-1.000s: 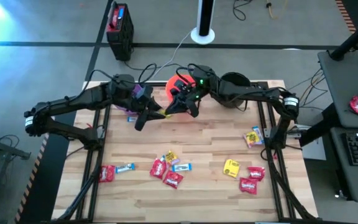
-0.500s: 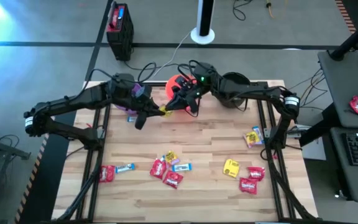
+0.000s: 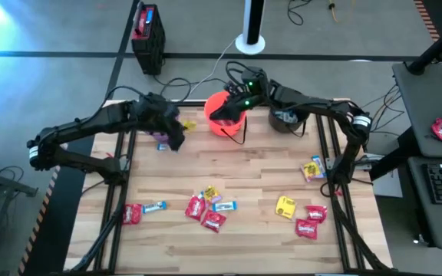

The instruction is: Sort candy by brand, put in halloween buckets

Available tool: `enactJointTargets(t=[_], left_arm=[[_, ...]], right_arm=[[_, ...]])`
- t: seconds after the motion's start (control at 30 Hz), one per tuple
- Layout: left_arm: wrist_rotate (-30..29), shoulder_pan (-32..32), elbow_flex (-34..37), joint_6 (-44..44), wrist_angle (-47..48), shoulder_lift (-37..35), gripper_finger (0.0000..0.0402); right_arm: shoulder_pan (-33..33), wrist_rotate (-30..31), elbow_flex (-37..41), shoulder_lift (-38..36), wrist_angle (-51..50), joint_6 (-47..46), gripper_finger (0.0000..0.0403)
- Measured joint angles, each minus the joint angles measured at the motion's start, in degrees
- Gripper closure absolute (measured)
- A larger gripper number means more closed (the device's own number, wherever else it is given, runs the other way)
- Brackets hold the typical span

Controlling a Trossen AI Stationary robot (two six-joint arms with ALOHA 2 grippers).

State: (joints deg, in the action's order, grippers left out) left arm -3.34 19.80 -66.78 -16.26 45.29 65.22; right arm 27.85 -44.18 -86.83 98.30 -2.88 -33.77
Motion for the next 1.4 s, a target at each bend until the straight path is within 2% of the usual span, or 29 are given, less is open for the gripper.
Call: enactJointTargets(t=[0.07,0.2,0.3,0.47,0.63,0.77,1.03,1.2,1.4], left_arm=[[-6.6,1.6,0.0,-3.8,4.0,0.0,0.0401],[-12.6,6.4,0.0,-12.7,7.6,0.0,0.0401],[-12.4,11.3,0.0,-15.9,11.2,0.8,0.0401],[-11.2,18.1,0.2,-16.4,19.4,3.9,0.0401],[-11.8,20.7,0.2,-15.0,19.2,7.4,0.0394],[-11.7,20.8,0.2,-14.7,19.4,9.8,0.0367],[-13.2,20.7,0.2,-12.5,18.7,11.0,0.0283],[-12.8,19.6,-1.0,-8.0,15.5,8.3,0.0256],[-8.5,15.9,-2.9,-0.4,7.6,4.1,0.0255]], right_arm=[[0.7,0.4,0.0,0.0,-1.4,1.0,0.0208],[1.4,0.7,0.0,0.0,-1.6,2.6,0.0207],[1.7,0.7,0.0,0.0,-1.6,4.1,0.0207],[2.2,0.8,0.0,0.0,-1.6,4.5,0.0207],[2.9,0.7,0.0,0.0,-3.3,5.4,0.0207],[3.2,0.8,0.0,0.0,-5.4,6.0,0.0207],[3.1,0.7,0.0,0.0,-9.3,6.8,0.0207],[2.8,0.5,0.0,-0.6,-18.9,6.8,0.0208],[0.0,1.8,0.0,-2.8,-43.5,8.1,0.0209]])
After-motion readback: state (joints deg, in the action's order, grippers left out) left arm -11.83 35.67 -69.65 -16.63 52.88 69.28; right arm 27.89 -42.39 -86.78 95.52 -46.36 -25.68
